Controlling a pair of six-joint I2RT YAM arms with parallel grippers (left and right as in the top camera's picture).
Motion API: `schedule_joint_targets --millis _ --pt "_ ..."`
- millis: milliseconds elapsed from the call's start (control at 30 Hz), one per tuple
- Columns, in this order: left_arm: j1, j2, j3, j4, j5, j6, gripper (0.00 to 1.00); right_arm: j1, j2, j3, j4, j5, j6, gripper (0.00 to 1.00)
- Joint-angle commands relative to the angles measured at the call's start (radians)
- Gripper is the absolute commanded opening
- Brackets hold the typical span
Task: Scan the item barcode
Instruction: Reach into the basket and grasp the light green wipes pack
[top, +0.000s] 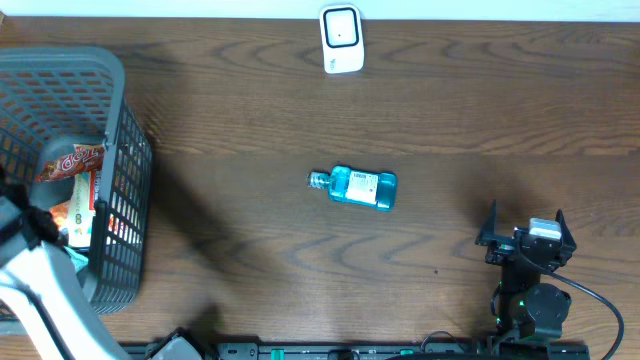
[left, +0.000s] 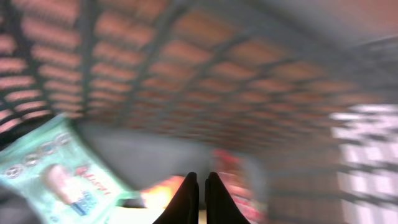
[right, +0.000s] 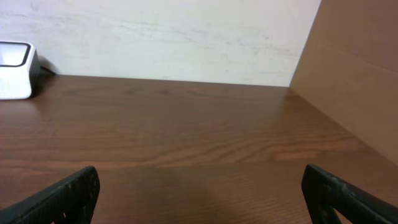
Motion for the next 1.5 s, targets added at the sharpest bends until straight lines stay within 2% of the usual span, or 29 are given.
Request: schedule_joint_targets --millis 0,100,133,200,267,300,400,467,567,767,833,933,1067,1133,1200,1333,1400,1467 --pt "0.001 -0.128 0.037 -0.03 0.118 0.056 0.08 0.005 -0.002 -0.001 -0.004 0.002 -0.011 0.99" --pt "0.001 -0.15 0.037 -0.08 0.063 0.056 0.08 0.005 -0.002 -0.001 -0.004 0.002 -0.011 0.99" --pt "0.001 -0.144 0.037 -0.101 0.041 0.056 0.17 0.005 -0.002 -0.001 -0.004 0.002 -0.011 0.99" --pt "0.001 -0.111 0.037 -0.136 0.011 0.056 0.52 0.005 -0.002 -0.001 -0.004 0.002 -0.011 0.99" --pt "0.001 -0.057 0.037 -0.143 0.01 0.05 0.76 0.005 -0.002 -0.001 -0.004 0.002 -0.011 0.99" --pt "0.001 -0.022 0.037 -0.146 0.01 0.028 0.83 0.005 -0.002 -0.001 -0.004 0.002 -0.011 0.99" --pt "0.002 0.097 0.037 -0.184 0.015 -0.088 0.85 0.005 -0.002 -0.001 -0.004 0.002 -0.011 0.99" --pt "0.008 0.171 0.037 -0.273 0.014 -0.231 0.86 0.005 -0.002 -0.001 -0.004 0.002 -0.011 0.99" --pt "0.023 0.246 0.036 -0.371 0.012 -0.359 0.91 0.005 -0.002 -0.001 -0.004 0.002 -0.011 0.99" --pt "0.074 0.317 0.009 -0.398 -0.02 -0.371 0.93 0.005 -0.002 -0.001 -0.004 0.002 -0.011 0.99" --pt "0.099 0.318 -0.011 -0.382 -0.03 -0.371 0.97 0.005 -0.002 -0.001 -0.004 0.002 -0.011 0.99" --pt "0.127 0.318 -0.045 -0.352 -0.03 -0.371 0.97 0.005 -0.002 -0.001 -0.004 0.002 -0.011 0.99" --pt "0.143 0.318 -0.115 -0.284 -0.031 -0.37 0.94 0.005 -0.002 -0.001 -0.004 0.002 -0.011 0.99" --pt "0.143 0.318 -0.168 -0.218 -0.03 -0.362 0.68 0.005 -0.002 -0.001 -0.004 0.002 -0.011 0.99" --pt "0.143 0.318 -0.192 -0.19 -0.03 -0.344 0.46 0.005 -0.002 -0.001 -0.004 0.002 -0.011 0.99" --pt "0.143 0.318 -0.207 -0.184 -0.031 -0.344 0.26 0.005 -0.002 -0.001 -0.004 0.002 -0.011 0.99" --pt "0.143 0.318 -0.207 -0.183 -0.031 -0.344 0.12 0.005 -0.002 -0.001 -0.004 0.002 -0.011 0.99" --pt "0.143 0.318 -0.207 -0.179 -0.03 -0.329 0.07 0.005 -0.002 -0.001 -0.004 0.002 -0.011 0.99"
